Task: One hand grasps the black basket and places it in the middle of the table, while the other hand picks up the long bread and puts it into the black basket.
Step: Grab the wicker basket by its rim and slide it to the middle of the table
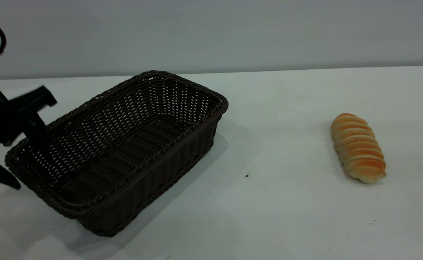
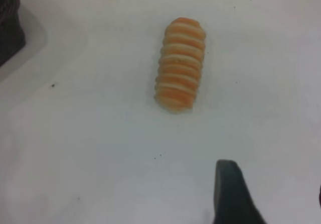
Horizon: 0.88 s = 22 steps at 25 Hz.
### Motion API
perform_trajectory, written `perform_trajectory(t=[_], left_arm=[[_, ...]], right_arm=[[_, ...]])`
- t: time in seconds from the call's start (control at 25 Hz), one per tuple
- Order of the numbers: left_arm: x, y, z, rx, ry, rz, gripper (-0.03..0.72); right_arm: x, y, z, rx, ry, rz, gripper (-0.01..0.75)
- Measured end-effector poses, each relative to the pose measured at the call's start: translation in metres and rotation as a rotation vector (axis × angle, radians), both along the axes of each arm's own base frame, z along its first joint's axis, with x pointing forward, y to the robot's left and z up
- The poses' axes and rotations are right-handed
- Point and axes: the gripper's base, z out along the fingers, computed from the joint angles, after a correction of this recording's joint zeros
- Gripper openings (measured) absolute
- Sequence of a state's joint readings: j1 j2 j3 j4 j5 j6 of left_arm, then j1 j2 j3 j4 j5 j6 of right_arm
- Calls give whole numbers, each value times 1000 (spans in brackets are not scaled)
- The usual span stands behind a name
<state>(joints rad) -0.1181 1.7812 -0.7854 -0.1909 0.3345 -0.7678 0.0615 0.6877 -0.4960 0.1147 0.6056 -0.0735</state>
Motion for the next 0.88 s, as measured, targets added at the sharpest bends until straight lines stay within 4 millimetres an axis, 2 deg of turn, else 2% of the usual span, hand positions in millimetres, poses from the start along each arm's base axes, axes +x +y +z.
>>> perform_trajectory(t=[0.16,0.44,0.48,0.56,0.68,0.88], left_arm=[[3,0,-14,7,15,4,544],[12,1,-53,12,-4,56,534],[13,1,-57,11,-4,66,513],[13,1,-61,9,-6,75,418],[16,1,-60,11,-37,51,143],[29,0,-48,41,-72,-149,145]], right_arm=[[0,0,0,0,0,0,396],[0,0,0,0,0,0,396],[0,0,0,0,0,0,396],[0,0,0,0,0,0,396],[0,0,0,0,0,0,396],[0,0,0,0,0,0,396]])
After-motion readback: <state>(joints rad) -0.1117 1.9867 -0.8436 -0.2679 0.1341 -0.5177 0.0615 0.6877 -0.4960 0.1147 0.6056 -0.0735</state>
